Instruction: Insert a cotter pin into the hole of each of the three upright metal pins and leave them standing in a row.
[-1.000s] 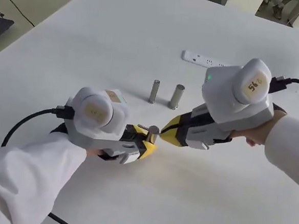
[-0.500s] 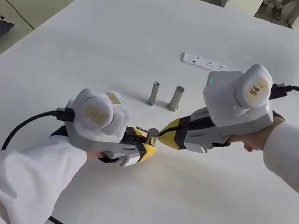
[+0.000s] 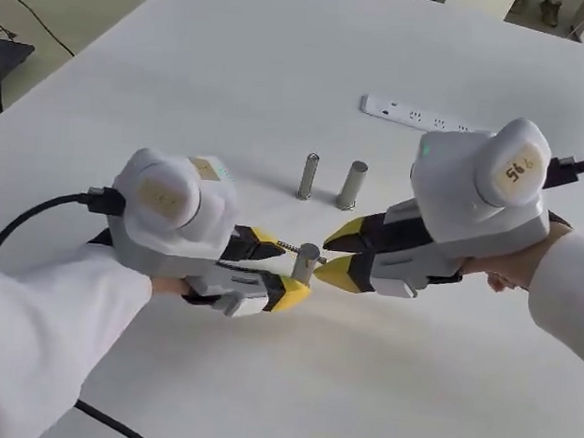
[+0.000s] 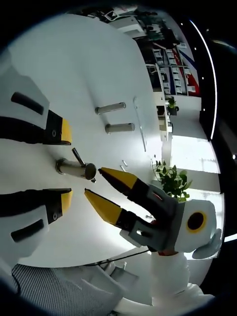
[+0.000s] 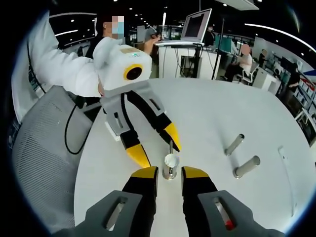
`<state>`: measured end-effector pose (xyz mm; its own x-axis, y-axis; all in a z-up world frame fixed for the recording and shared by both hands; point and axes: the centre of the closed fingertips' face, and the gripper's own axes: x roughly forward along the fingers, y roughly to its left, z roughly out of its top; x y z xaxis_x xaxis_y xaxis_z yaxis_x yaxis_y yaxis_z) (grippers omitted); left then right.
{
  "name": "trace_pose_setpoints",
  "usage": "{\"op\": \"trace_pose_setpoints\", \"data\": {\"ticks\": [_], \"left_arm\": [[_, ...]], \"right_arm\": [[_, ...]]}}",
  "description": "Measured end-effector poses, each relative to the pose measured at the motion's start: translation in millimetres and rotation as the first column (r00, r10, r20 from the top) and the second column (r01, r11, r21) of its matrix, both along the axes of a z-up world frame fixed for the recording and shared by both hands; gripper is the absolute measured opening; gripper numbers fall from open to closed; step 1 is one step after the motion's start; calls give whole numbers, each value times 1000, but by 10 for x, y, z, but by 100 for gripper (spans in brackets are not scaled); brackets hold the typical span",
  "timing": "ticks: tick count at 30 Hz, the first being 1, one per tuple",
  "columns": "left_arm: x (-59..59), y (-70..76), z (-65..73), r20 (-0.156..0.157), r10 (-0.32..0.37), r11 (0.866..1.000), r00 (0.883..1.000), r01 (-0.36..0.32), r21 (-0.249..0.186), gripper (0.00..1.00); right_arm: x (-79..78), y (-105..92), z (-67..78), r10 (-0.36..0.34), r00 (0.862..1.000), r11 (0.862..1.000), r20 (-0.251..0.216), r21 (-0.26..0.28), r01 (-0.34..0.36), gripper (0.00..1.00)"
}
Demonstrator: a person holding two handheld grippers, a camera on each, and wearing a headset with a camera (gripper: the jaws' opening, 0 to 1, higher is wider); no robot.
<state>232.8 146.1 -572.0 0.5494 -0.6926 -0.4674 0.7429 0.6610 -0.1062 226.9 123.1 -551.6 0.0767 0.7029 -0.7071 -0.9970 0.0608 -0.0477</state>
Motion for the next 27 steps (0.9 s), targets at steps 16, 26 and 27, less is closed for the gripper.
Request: {"op": "trace_pose_setpoints", "data": {"ticks": [16,26,27], "left_arm": [[-270,293,247,-32,83,986,996,-87,-144,78],[-480,242,293,-51,69,982,996,-77,-171,99],[-488,236,292,-52,71,982,996,-79,-169,99]], "right_arm": [[10,56,-48,-1,1000,1000,6,-7,1,19],[-25,110,-132,11,1000,1000,-6,-14,-11,19],[-19,113,-140,10,1000,1000,-6,-16,-10,18]]}}
